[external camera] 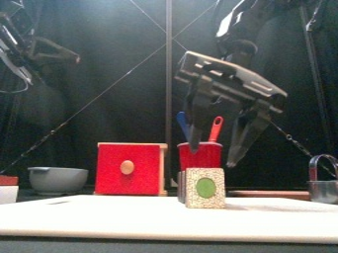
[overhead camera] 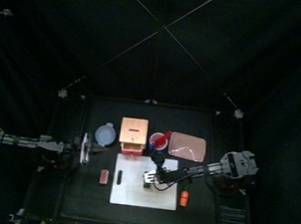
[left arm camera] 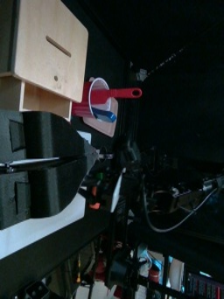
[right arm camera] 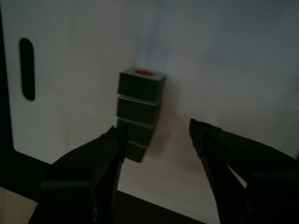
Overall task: Place sushi on board then cut the sushi with the knife then place the pieces on the plate
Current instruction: Pick knife at handle with right hand
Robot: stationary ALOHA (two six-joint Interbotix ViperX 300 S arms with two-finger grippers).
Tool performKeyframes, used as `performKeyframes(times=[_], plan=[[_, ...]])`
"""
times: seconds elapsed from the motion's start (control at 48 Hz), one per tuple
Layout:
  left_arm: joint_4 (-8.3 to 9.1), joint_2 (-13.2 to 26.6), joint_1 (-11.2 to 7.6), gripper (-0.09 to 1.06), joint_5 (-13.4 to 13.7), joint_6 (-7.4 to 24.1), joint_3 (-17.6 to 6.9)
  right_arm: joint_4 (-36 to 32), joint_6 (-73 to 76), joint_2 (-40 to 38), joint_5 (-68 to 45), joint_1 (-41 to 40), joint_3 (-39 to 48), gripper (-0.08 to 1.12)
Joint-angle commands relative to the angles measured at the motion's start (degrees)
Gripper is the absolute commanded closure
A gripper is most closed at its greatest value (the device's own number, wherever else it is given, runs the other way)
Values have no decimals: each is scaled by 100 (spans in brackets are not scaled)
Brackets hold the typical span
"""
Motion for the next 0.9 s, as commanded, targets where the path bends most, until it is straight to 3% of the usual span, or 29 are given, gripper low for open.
performKeyframes(times=[0.021,0.104,0.208,0.312,0.458,0.562,0.688,0.896], plan=[[0,26,18,85,-35,9,-255,-255,-360,-1292,-281,-352,756,14],[9,26,26,85,-35,26,-325,-211,-1670,-2250,-809,-1011,1362,14],[-9,26,70,85,-53,18,-360,466,-3779,-2795,-817,-2136,1564,14],[-18,26,70,85,-79,-9,-360,1582,-6135,-2654,-729,-3226,1415,14],[-202,26,88,85,-79,0,-466,3059,-8640,-2083,-861,-4342,905,14],[-237,26,158,85,-88,0,-519,3454,-9439,-1380,-817,-4562,369,14],[-316,26,202,85,-79,0,-466,3472,-9677,-712,-334,-4562,-396,14],[-334,26,308,85,-62,0,-334,3647,-9598,-185,-97,-4553,-940,14]])
